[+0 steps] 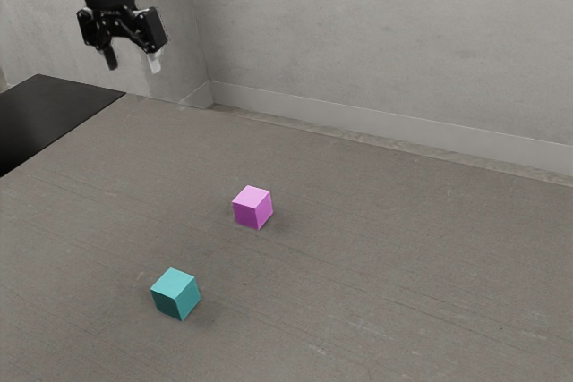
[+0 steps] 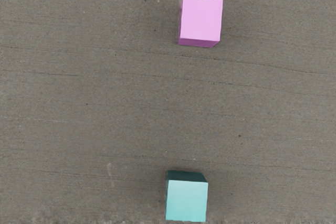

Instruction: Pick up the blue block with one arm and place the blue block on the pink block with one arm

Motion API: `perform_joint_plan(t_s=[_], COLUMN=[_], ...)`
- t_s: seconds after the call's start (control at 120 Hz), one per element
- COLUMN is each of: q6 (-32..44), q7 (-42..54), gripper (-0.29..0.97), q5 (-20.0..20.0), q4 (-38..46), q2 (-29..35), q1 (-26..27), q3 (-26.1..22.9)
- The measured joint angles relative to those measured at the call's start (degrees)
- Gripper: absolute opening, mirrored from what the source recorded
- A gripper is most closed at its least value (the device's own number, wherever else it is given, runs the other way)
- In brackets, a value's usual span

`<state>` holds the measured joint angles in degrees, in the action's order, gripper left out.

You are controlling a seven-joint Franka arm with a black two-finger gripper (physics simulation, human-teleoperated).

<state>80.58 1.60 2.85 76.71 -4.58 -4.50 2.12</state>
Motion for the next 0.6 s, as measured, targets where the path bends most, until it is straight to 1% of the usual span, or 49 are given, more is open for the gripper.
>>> perform_joint_plan(t_s=[0.075, 0.217, 0.267, 0.283, 0.358, 0.375, 0.4, 0.442, 0.475, 0.5, 0.55, 0.6], q6=[-1.2, -2.5, -3.4, -3.8, -5.3, -5.7, -6.4, -7.7, -8.8, -10.0, -11.6, -11.3], q7=[0.4, 1.0, 1.2, 1.3, 1.6, 1.7, 1.9, 2.2, 2.4, 2.5, 2.8, 3.1], gripper=[0.68, 0.68, 0.68, 0.68, 0.68, 0.68, 0.68, 0.68, 0.68, 0.68, 0.68, 0.68], q5=[0.3, 0.5, 0.0, -0.4, -3.9, -5.0, -6.9, -10.0, -11.8, -12.2, -12.5, -12.4], q4=[-0.1, -0.1, -4.6, -6.1, -9.4, -9.7, -10.1, -10.4, -10.4, -9.9, -7.2, -1.6], q2=[0.0, 0.0, 2.3, 3.4, 9.0, 10.2, 11.5, 12.1, 11.6, 11.3, 11.2, 12.3], q1=[-0.3, 1.0, 1.0, 0.5, -5.5, -6.1, -4.8, -0.2, 1.9, 2.4, 0.3, -1.6], q3=[0.1, 0.1, -0.5, -1.2, -8.8, -10.6, -13.1, -16.2, -17.5, -17.7, -18.1, -18.4])
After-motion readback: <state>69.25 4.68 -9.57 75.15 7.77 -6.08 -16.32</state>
